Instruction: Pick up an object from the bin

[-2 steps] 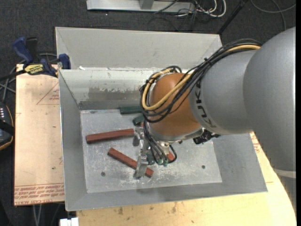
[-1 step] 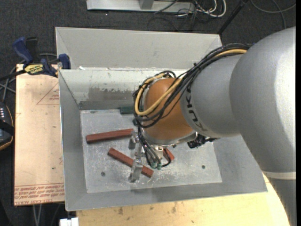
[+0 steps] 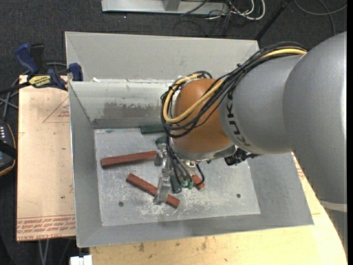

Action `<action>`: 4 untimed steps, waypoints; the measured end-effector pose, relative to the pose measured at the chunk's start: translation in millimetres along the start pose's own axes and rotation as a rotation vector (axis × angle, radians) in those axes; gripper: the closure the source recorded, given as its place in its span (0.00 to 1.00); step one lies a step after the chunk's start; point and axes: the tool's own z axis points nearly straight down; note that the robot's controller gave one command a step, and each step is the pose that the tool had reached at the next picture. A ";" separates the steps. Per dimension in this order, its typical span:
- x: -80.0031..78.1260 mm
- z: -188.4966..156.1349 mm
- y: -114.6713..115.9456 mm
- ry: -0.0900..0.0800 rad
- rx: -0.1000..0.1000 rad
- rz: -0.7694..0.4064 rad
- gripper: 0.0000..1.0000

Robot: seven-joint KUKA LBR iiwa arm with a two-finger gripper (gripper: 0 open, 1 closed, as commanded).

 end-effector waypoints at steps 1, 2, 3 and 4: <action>12.8 49.4 -0.5 0.002 0.000 0.120 0.00; 3.0 62.5 6.9 0.003 0.001 0.062 1.00; 3.0 62.5 6.9 0.003 0.001 0.062 1.00; 4.7 57.0 6.1 0.009 0.004 0.062 1.00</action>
Offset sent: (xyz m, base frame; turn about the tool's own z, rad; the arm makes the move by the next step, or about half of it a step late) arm -0.0019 0.0071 -0.0624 0.0605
